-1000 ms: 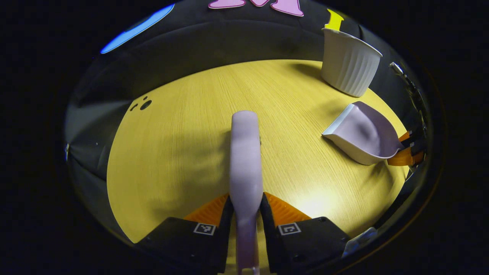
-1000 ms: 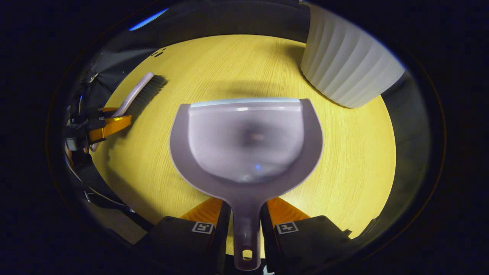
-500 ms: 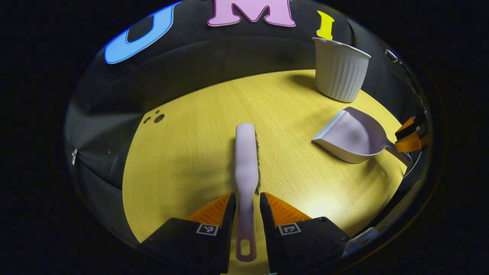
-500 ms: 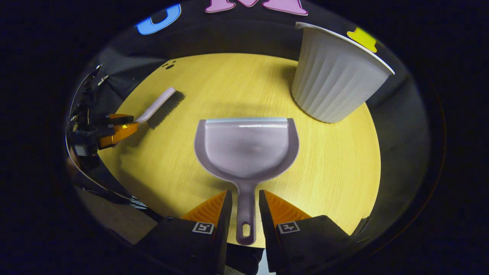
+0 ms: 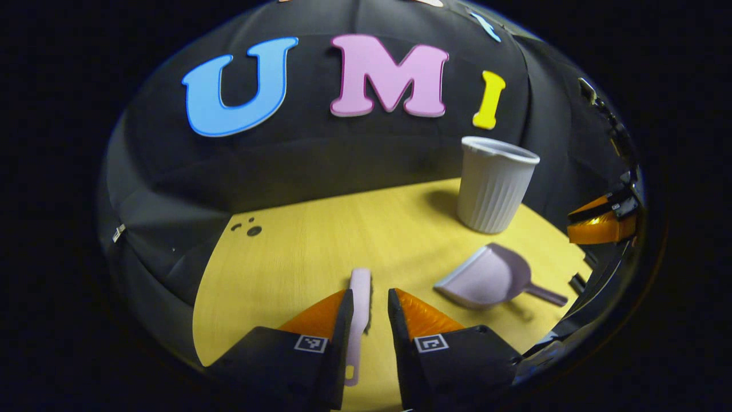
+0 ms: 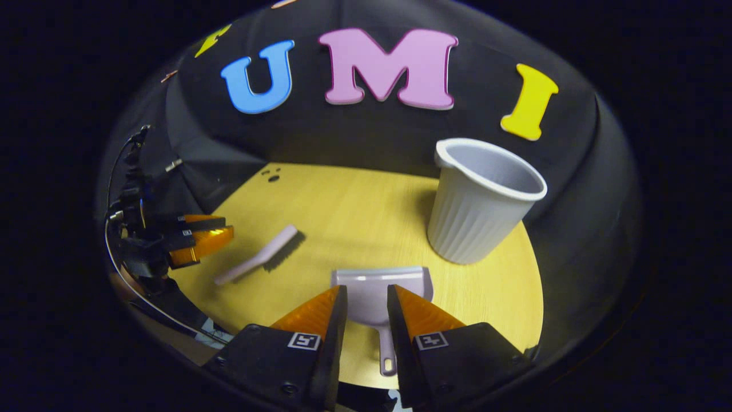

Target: Pick up the small broom and dustpan from the desktop, sweep the trash into the dustpan with the broom, and then empty the trash into the garbage bin.

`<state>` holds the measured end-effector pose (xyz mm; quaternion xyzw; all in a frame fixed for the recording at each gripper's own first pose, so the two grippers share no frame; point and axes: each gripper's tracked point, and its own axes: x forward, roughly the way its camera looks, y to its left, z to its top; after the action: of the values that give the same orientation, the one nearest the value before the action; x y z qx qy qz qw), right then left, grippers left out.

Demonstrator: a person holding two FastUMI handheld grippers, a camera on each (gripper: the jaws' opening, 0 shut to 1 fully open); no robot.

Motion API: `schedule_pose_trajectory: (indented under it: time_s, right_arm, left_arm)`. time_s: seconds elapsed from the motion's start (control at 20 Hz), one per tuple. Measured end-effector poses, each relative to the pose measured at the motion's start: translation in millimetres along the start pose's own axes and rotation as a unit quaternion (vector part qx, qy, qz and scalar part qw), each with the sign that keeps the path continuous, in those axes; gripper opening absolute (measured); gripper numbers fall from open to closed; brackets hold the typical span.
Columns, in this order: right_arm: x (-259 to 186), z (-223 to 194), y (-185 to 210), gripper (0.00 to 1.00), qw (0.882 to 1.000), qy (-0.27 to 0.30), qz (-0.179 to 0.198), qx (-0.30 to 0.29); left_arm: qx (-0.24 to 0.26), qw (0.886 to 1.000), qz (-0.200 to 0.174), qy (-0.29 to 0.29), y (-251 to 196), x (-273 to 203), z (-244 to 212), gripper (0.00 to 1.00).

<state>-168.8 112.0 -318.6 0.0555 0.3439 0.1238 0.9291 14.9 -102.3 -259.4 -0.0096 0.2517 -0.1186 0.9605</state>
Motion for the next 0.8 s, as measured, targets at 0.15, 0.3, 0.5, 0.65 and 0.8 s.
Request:
schedule_pose_trajectory:
  time_s: [0.15,0.3,0.5,0.65,0.8]
  right_arm:
    - [-24.4,62.4,-2.2,0.42,0.995,-0.098,-0.016,0.009]
    - [-51.7,92.7,-7.0,0.41,0.988,-0.153,-0.033,0.0]
    - [-66.9,111.0,-8.9,0.41,0.982,-0.185,-0.048,-0.007]
    - [-62.1,110.7,-4.4,0.41,0.983,-0.179,-0.05,0.0]
    - [-51.3,103.3,-3.8,0.41,0.985,-0.17,-0.04,0.0]
  left_arm:
    - [0.003,0.997,-0.013,-0.072,-12.6,-16.5,64.9,0.41]
    - [0.02,0.993,-0.029,-0.114,-22.8,-31.6,102.9,0.41]
    - [0.032,0.989,-0.042,-0.135,-39.3,-40.0,120.8,0.41]
    - [0.041,0.989,-0.063,-0.129,-60.0,-34.8,123.2,0.41]
    - [0.033,0.99,-0.074,-0.115,-66.7,-27.8,120.8,0.41]
